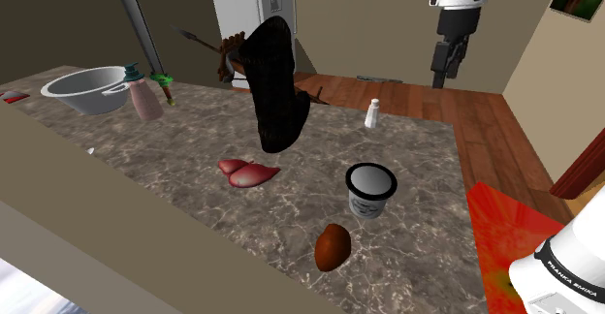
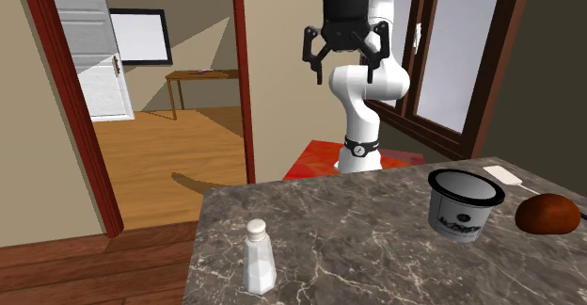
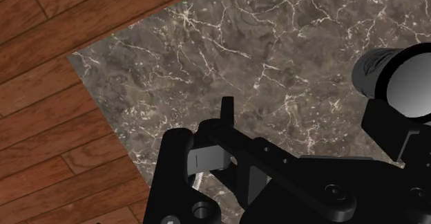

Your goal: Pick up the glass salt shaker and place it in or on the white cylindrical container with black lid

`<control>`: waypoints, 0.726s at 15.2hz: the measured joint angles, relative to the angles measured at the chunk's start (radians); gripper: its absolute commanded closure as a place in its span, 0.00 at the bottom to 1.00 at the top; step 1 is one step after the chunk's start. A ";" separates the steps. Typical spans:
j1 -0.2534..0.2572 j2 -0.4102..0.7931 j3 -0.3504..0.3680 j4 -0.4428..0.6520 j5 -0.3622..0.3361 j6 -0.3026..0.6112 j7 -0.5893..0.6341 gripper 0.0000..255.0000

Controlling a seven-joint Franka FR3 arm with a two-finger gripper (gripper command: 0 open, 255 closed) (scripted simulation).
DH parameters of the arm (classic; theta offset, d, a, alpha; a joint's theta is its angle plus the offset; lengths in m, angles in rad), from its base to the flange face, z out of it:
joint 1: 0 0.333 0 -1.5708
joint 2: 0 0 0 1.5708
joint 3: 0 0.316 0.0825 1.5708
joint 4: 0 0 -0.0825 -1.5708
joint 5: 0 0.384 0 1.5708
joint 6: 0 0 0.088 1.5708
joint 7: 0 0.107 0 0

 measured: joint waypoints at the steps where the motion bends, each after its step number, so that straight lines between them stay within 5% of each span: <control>1: -0.001 0.031 -0.003 0.014 -0.002 0.013 -0.004 0.00; 11: -0.014 0.412 -0.028 0.243 -0.013 0.130 -0.047 0.00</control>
